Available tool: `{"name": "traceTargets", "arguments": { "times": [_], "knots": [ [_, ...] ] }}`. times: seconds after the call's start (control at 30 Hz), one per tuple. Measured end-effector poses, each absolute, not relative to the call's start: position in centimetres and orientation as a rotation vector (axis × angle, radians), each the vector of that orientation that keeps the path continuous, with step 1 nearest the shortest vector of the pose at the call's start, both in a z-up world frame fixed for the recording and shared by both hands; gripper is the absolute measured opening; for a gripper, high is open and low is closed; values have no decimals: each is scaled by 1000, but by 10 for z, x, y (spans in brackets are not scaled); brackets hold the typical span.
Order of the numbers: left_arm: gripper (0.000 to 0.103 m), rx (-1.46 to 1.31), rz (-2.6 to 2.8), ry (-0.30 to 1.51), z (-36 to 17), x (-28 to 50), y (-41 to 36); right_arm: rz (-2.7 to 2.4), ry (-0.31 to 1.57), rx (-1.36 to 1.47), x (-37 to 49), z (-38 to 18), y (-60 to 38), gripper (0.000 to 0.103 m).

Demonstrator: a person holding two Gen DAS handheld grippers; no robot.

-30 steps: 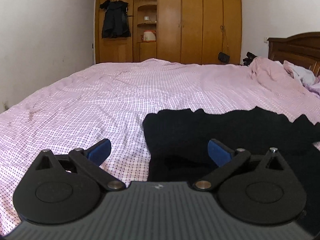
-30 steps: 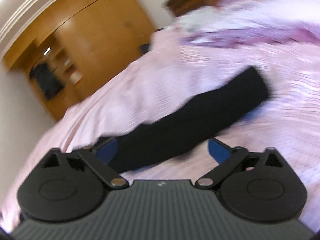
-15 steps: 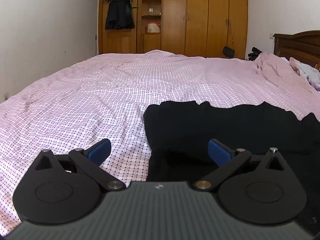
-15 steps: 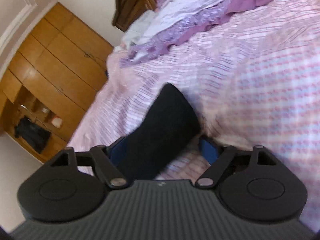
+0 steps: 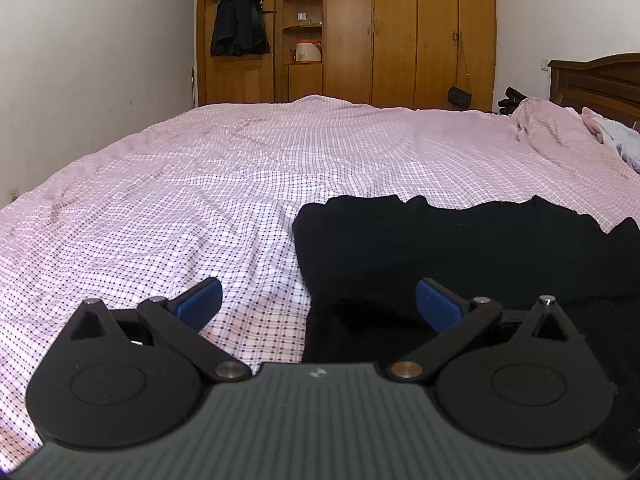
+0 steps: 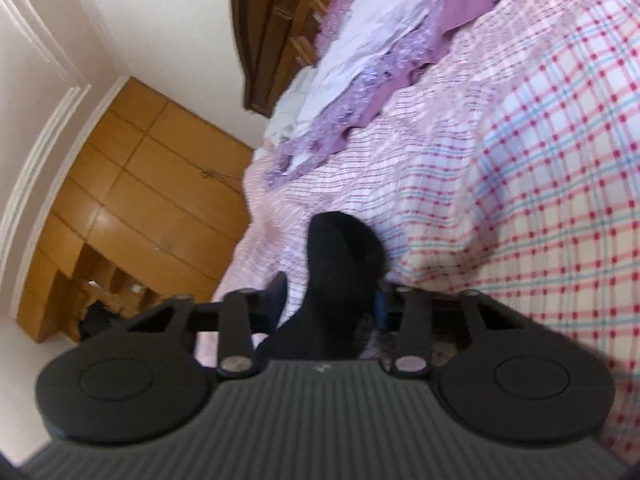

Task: Fold small clothes

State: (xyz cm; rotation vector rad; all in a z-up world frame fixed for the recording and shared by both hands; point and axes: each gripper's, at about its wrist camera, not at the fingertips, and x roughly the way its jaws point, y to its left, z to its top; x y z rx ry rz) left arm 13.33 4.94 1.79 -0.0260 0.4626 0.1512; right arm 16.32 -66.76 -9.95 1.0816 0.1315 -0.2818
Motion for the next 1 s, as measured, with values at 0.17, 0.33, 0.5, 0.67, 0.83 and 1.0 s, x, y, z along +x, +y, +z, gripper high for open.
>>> {"name": "traceTargets", "arguments": {
  "times": [0.17,0.33,0.5,0.67,0.83,1.0],
  "knots": [
    [103,-13,163,458,18,135,50,-339,150,1033,166,-97,-663,16],
    [103,-11,175,446,18,142,53,-379,190,1014,171,-89,-664,13],
    [103,-11,174,428,24,148,57,-425,216,825,181,-38,-645,11],
    [103,-20,184,419,32,148,62,-344,200,634,207,45,-605,11],
    [103,-2,183,387,40,143,63,-171,121,500,232,132,-528,11],
    [103,14,188,392,42,140,67,22,127,308,261,186,-421,12]
  ]
}}
